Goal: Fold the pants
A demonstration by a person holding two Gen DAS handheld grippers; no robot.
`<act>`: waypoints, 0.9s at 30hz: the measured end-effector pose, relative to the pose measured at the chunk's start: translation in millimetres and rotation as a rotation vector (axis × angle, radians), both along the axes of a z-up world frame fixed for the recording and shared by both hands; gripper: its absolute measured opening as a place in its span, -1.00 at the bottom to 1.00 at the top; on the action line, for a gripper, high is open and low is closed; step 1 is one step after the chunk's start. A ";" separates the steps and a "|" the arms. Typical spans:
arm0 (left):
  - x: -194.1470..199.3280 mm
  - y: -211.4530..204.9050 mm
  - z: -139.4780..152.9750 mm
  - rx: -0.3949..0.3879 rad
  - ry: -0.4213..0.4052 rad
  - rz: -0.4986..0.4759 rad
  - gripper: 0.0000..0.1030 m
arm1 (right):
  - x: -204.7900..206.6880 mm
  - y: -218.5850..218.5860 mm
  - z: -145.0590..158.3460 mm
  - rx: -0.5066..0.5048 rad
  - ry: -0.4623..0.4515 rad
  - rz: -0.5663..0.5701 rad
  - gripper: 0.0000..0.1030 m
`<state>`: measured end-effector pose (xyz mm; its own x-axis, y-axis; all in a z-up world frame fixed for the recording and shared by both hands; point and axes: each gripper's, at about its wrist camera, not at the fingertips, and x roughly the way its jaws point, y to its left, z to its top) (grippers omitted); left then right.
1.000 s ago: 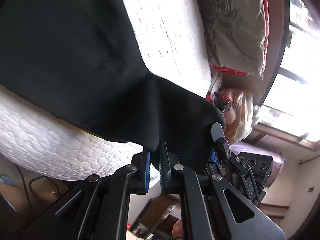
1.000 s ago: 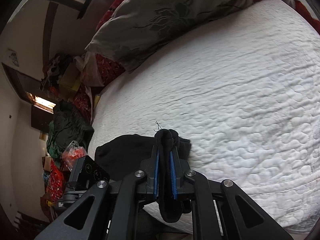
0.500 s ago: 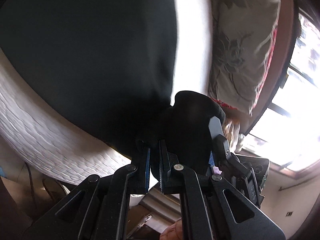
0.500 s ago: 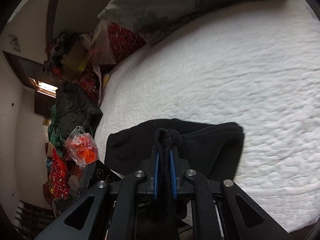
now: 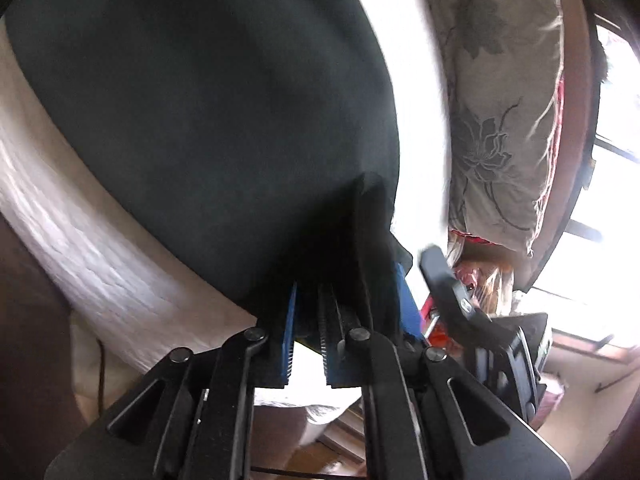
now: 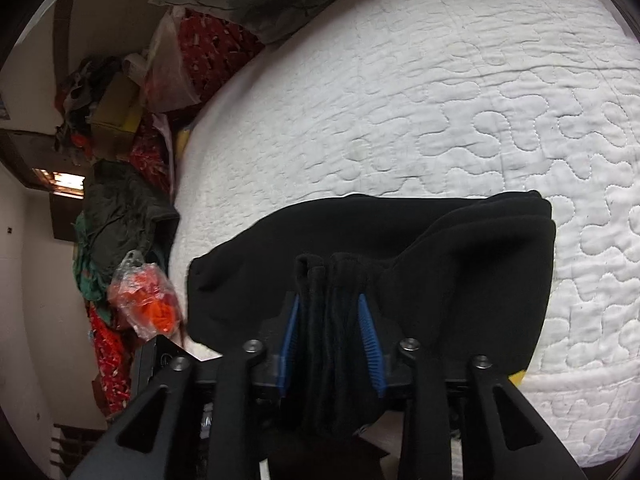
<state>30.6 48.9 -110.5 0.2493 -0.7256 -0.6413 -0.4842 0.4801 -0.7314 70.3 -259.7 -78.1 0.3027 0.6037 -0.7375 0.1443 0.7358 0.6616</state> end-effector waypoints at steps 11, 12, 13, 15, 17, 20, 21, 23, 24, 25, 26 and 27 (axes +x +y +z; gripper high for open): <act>-10.5 3.2 26.4 0.086 -0.227 -0.070 -0.03 | -80.4 -66.1 9.1 0.322 -0.017 -0.193 0.24; -7.4 -2.4 28.9 0.103 -0.235 -0.082 -0.02 | -87.9 -68.7 -6.7 0.384 0.028 -0.234 0.24; -6.0 -7.8 31.5 0.121 -0.244 -0.103 -0.02 | -91.2 -69.0 -18.3 0.430 0.059 -0.262 0.24; -1.7 -23.1 37.3 0.167 -0.271 -0.156 -0.02 | -94.2 -68.3 -40.5 0.508 0.115 -0.325 0.24; 0.5 -33.4 39.0 0.253 -0.286 -0.196 -0.02 | -94.8 -67.1 -52.3 0.562 0.134 -0.374 0.23; 9.6 -42.8 30.9 0.316 -0.260 -0.221 -0.05 | -96.8 -68.0 -70.2 0.623 0.155 -0.483 0.23; 14.8 -46.8 29.2 0.339 -0.250 -0.229 -0.08 | -99.7 -69.5 -75.2 0.639 0.163 -0.518 0.23; 25.3 -56.9 27.7 0.372 -0.238 -0.246 -0.64 | -101.0 -75.3 -81.5 0.632 0.174 -0.567 0.06; 28.2 -60.0 27.8 0.382 -0.229 -0.255 -0.64 | -102.6 -80.4 -84.5 0.615 0.174 -0.597 -0.06; 29.4 -62.1 29.4 0.398 -0.228 -0.253 -0.65 | -103.9 -84.1 -85.8 0.603 0.173 -0.610 -0.51; 30.3 -64.6 30.9 0.431 -0.239 -0.257 -0.67 | -105.7 -88.2 -86.6 0.587 0.173 -0.617 -0.78; 29.6 -68.1 31.6 0.448 -0.248 -0.268 -0.67 | -110.2 -96.1 -84.8 0.573 0.156 -0.625 -0.79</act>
